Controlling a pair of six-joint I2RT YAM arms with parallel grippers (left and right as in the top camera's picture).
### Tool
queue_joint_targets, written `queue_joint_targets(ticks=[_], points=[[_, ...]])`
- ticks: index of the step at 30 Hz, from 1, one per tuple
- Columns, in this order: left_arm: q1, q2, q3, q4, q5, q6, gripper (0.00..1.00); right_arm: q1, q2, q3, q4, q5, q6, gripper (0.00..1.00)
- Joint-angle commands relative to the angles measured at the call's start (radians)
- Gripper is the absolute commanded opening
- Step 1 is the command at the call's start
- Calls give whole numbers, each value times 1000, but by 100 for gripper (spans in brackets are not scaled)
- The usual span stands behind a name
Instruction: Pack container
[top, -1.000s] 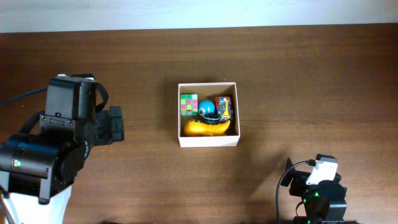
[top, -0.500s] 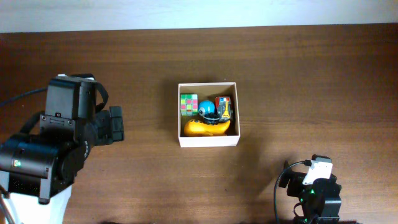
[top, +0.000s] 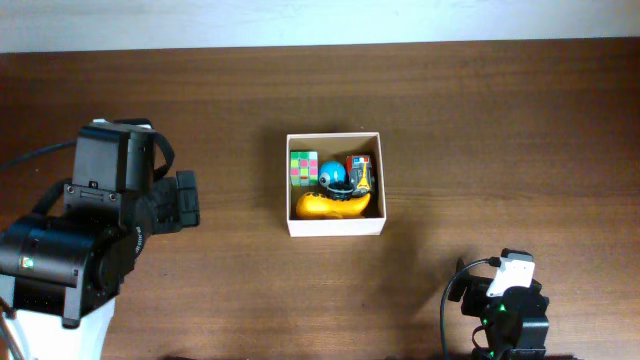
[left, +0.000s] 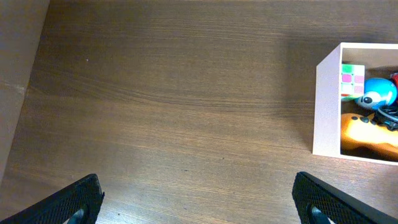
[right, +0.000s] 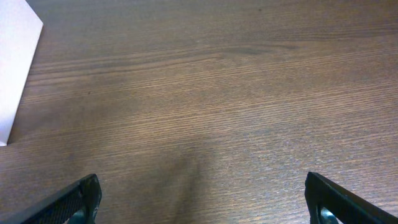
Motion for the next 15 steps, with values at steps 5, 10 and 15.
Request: queue_joint_targets(ticks=[5, 10, 15], points=[[41, -40, 0, 3, -36, 20, 99, -8, -10, -11, 4, -5, 4, 99], [238, -201, -117, 173, 75, 16, 99, -8, -10, -11, 3, -5, 4, 99], [421, -457, -430, 394, 238, 16, 99, -8, -10, -11, 4, -5, 4, 99]])
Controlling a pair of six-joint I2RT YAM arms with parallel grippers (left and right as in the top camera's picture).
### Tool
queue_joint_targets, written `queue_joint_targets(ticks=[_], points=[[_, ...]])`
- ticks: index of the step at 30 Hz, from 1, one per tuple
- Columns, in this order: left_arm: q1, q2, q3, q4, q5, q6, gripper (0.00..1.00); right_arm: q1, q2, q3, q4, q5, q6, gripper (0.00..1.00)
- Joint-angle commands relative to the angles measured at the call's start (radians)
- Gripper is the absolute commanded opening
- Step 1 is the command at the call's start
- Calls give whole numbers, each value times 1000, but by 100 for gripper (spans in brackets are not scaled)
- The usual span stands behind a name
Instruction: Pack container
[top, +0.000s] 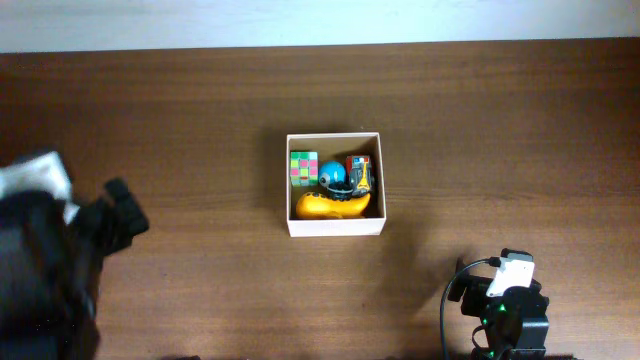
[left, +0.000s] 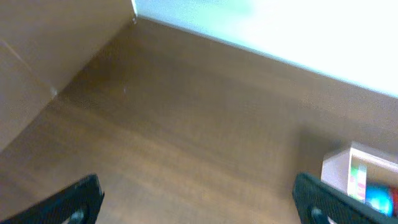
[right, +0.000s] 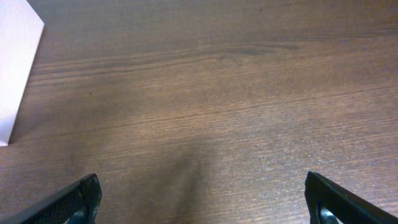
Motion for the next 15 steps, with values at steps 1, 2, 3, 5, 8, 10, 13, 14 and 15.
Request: queue_joint_targets(ticks=[1, 2, 3, 5, 8, 10, 13, 14, 15], points=[[74, -154, -203, 69, 124, 13, 99, -7, -10, -10, 2, -2, 3, 99], [77, -206, -280, 108, 123, 13, 99, -7, -10, -10, 3, -2, 3, 99], [77, -250, -345, 143, 124, 17, 99, -7, -10, -10, 3, -2, 3, 99], [63, -349, -500, 227, 125, 23, 99, -7, -10, -10, 2, -2, 3, 99], [20, -469, -700, 334, 146, 39, 99, -7, -10, -10, 3, -2, 3, 99], [-8, -526, -809, 391, 168, 39, 99, -7, -10, -10, 2, -2, 3, 99], [-45, -588, -940, 462, 196, 39, 99, -7, -10, -10, 2, -2, 3, 99], [-55, -602, -971, 476, 196, 39, 99, -7, -10, -10, 2, -2, 3, 99], [-68, -616, -1004, 493, 195, 39, 99, -7, -10, -10, 2, -2, 3, 99]])
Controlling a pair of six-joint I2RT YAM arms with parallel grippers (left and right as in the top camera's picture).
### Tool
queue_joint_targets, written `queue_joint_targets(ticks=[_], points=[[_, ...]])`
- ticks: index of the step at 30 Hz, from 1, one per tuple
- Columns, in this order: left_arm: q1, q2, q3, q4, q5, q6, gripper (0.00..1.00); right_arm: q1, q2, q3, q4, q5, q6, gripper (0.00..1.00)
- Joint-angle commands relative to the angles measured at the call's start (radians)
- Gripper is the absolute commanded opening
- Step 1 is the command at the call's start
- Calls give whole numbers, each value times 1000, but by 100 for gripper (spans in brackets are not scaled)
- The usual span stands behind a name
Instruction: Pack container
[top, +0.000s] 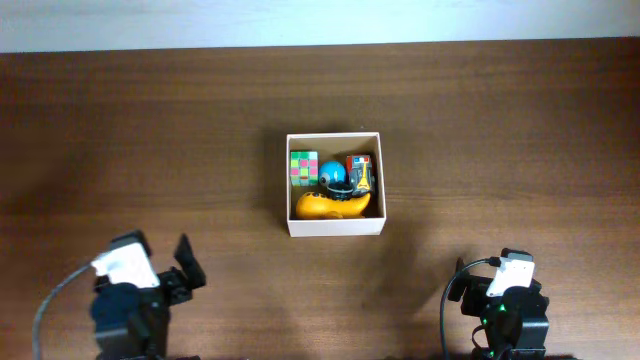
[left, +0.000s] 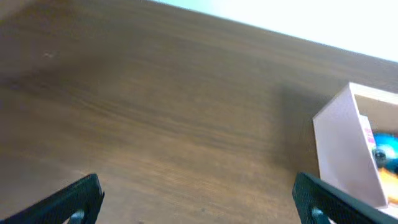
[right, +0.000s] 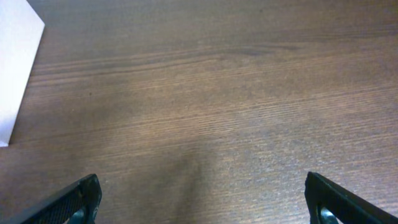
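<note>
A white open box (top: 334, 226) stands mid-table. Inside it lie a colourful puzzle cube (top: 303, 167), a blue round toy (top: 333, 173), a red and black item (top: 360, 168) and an orange toy (top: 335, 205). The box's side (left: 345, 152) shows at the right of the left wrist view. My left gripper (left: 198, 202) is open over bare wood at the near left; from overhead the left arm (top: 135, 300) sits low at the table's front. My right gripper (right: 203, 202) is open over bare wood, its arm (top: 508, 305) folded at the near right.
The brown wooden table (top: 500, 140) ends at a pale wall strip along the far edge. A white corner of the box (right: 15, 68) shows at the left of the right wrist view.
The left arm has drawn back from the table's left side to the near left edge. Its camera now looks lower across the table at the box. The right arm has not moved.
First the left arm reached over the table left of the box, gripper open and empty, with the box filled. Then it was blurred at the left edge. Now it sits folded at the near left. The right arm stayed parked throughout.
</note>
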Motion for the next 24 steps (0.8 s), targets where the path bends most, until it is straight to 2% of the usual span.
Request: queue_joint_targets(ticks=[1, 10, 19, 24], points=[[-35, -52, -91, 44, 34, 19, 99, -7, -10, -9, 0, -1, 4, 99], [-104, -143, -287, 136, 19, 19, 99, -7, -10, -9, 0, -1, 4, 99], [-123, -291, -354, 135, 16, 19, 99, -7, -10, -9, 0, -1, 4, 99], [-151, -294, -354, 139, 16, 18, 99, -7, -10, -9, 0, -1, 4, 99]])
